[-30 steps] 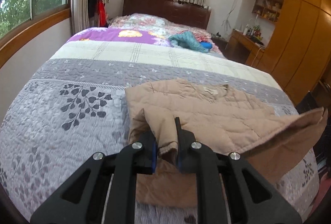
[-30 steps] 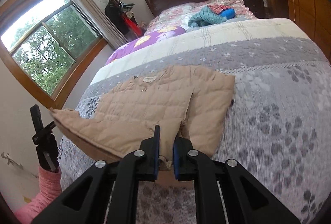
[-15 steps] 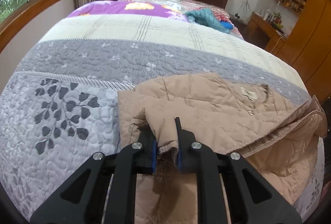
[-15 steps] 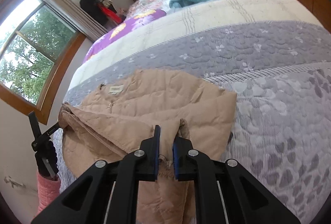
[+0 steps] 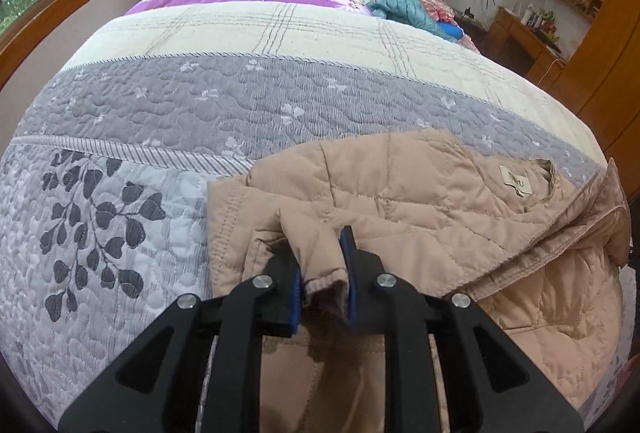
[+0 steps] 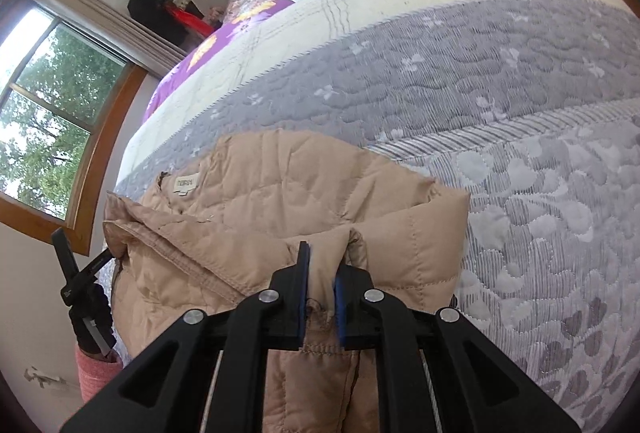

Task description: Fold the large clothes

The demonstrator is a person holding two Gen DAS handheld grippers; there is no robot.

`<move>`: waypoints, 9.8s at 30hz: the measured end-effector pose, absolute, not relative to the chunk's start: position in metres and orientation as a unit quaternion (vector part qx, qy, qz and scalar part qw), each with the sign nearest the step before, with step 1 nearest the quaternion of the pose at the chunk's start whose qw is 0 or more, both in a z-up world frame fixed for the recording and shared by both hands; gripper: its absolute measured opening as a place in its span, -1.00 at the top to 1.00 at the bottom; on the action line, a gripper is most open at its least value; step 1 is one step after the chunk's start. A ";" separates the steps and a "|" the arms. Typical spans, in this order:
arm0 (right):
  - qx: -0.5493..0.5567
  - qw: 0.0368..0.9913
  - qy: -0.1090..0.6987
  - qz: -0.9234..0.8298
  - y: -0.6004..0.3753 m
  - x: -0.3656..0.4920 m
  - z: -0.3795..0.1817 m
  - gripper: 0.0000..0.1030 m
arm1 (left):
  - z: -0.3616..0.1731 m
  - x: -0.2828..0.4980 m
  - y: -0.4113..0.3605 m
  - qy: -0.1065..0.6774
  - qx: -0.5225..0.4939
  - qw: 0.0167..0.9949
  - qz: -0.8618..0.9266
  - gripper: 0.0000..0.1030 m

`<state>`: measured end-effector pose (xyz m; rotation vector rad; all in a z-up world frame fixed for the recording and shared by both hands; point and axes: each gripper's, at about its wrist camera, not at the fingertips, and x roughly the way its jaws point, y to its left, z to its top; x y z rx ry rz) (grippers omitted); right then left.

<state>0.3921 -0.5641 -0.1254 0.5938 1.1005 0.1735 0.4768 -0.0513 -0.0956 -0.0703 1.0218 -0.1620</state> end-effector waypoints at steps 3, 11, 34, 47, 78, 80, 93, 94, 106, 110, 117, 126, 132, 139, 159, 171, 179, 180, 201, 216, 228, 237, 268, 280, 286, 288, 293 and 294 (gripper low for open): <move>0.290 0.805 0.510 0.086 -0.569 0.387 -0.122 0.70 | -0.093 0.476 -0.045 0.494 -0.053 0.863 -0.096 0.54; 0.283 0.824 0.487 0.067 -0.585 0.359 -0.102 -0.23 | -0.078 0.464 -0.005 0.511 -0.171 0.828 -0.157 0.21; 0.186 0.834 0.513 0.083 -0.524 0.281 -0.118 0.66 | -0.095 0.360 0.005 0.493 -0.099 0.850 -0.159 0.15; 0.170 0.837 0.516 0.063 -0.511 0.283 -0.146 0.75 | -0.123 0.356 -0.020 0.480 0.009 0.869 -0.125 0.40; 0.120 0.848 0.508 0.094 -0.430 0.246 -0.137 0.71 | -0.117 0.291 -0.088 0.444 0.055 0.881 -0.154 0.36; 0.122 0.846 0.510 0.095 -0.432 0.248 -0.141 0.72 | -0.120 0.290 -0.088 0.441 0.060 0.882 -0.153 0.36; 0.105 0.860 0.491 0.090 -0.423 0.247 -0.150 0.72 | -0.132 0.274 -0.090 0.420 0.069 0.892 -0.151 0.35; 0.104 0.861 0.489 0.089 -0.423 0.247 -0.150 0.72 | -0.132 0.273 -0.091 0.420 0.069 0.892 -0.151 0.35; 0.107 0.863 0.489 0.073 -0.420 0.245 -0.150 0.72 | -0.127 0.274 -0.094 0.427 0.062 0.890 -0.149 0.36; 0.125 0.850 0.505 0.080 -0.426 0.252 -0.145 0.71 | -0.118 0.286 -0.091 0.450 0.050 0.878 -0.153 0.36; 0.151 0.868 0.466 0.087 -0.450 0.234 -0.108 0.52 | -0.082 0.289 -0.057 0.445 0.010 0.884 -0.145 0.31; 0.221 0.879 0.421 0.044 -0.525 0.225 -0.085 -0.25 | -0.059 0.324 0.020 0.431 -0.059 0.896 -0.084 -0.18; 0.284 0.851 0.435 0.071 -0.555 0.242 -0.112 -0.47 | -0.077 0.363 0.053 0.463 -0.142 0.869 -0.104 -0.27; 0.327 0.826 0.451 0.089 -0.565 0.271 -0.147 -0.51 | -0.102 0.395 0.055 0.474 -0.194 0.848 -0.138 -0.32; 0.329 0.818 0.455 0.126 -0.556 0.327 -0.169 -0.38 | -0.131 0.447 -0.014 0.505 -0.180 0.808 -0.245 -0.27; 0.300 0.838 0.436 0.134 -0.534 0.311 -0.143 0.66 | -0.112 0.433 -0.053 0.480 -0.149 0.830 -0.242 0.72; 0.281 0.854 0.414 0.143 -0.532 0.276 -0.098 0.69 | -0.067 0.411 -0.054 0.446 -0.158 0.842 -0.261 0.77; 0.277 0.855 0.413 0.144 -0.530 0.271 -0.093 0.70 | -0.061 0.406 -0.054 0.441 -0.156 0.843 -0.266 0.78; 0.235 0.863 0.409 0.182 -0.488 0.109 -0.036 0.70 | -0.009 0.224 0.001 0.423 -0.115 0.850 -0.291 0.76; 0.284 0.819 0.479 0.139 -0.489 0.098 -0.134 0.63 | -0.116 0.204 0.027 0.488 -0.084 0.835 -0.240 0.60; 0.332 0.795 0.488 0.138 -0.497 0.105 -0.178 0.47 | -0.148 0.201 0.025 0.483 -0.077 0.842 -0.229 0.33; 0.336 0.801 0.481 0.119 -0.501 0.090 -0.176 0.25 | -0.133 0.190 0.022 0.481 -0.070 0.859 -0.160 0.09; 0.115 0.893 0.426 0.090 -0.412 -0.021 -0.058 0.25 | -0.068 0.046 0.005 0.394 0.007 0.914 -0.099 0.07; 0.120 0.867 0.477 0.080 -0.411 0.004 -0.111 0.26 | -0.080 0.054 -0.007 0.397 0.030 0.912 -0.094 -0.01; 0.137 0.851 0.502 0.075 -0.421 0.011 -0.141 0.47 | -0.101 0.068 -0.010 0.422 0.031 0.902 -0.090 -0.01; 0.144 0.846 0.508 0.080 -0.422 0.013 -0.151 0.47 | -0.111 0.073 -0.008 0.432 0.027 0.897 -0.089 -0.02; 0.134 0.847 0.509 0.076 -0.419 0.013 -0.156 0.48 | -0.117 0.074 0.000 0.434 0.006 0.896 -0.095 -0.03; 0.132 0.847 0.510 0.075 -0.419 0.013 -0.156 0.48 | -0.115 0.071 0.003 0.434 -0.001 0.896 -0.097 -0.03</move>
